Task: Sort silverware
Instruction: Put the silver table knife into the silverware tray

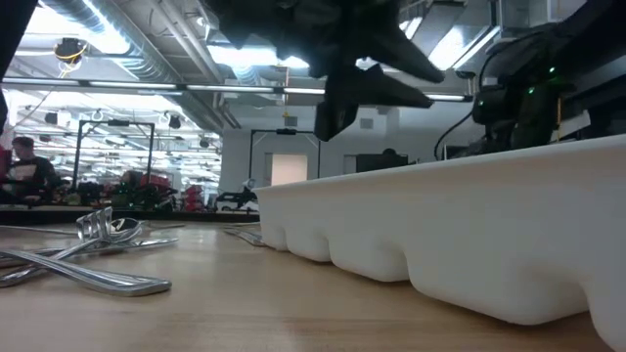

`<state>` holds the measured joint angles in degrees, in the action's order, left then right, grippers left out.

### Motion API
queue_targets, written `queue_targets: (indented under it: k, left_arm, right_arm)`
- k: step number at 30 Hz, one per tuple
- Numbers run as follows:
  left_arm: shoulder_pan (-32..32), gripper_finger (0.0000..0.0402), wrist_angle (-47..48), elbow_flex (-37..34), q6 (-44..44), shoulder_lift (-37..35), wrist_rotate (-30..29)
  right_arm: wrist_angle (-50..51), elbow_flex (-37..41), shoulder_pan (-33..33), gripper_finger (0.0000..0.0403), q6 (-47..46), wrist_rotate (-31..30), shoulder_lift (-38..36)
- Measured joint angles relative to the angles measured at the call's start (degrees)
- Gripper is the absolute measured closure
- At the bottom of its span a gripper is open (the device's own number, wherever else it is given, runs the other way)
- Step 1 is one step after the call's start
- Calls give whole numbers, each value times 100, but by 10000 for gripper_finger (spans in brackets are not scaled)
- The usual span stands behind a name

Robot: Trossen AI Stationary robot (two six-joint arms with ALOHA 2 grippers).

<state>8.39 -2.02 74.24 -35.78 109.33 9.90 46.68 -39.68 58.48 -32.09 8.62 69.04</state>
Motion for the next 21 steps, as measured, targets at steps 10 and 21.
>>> queue_targets:
  k: [10, 21]
  left_arm:
    - [-329, 314, 457, 2, 400, -448, -32]
    - [-730, 314, 821, 4, 827, -622, -34]
  right_arm:
    - [950, -9, -143, 361, -796, 320, -1521]
    - [848, -9, -2018, 361, -3201, 7, -3268]
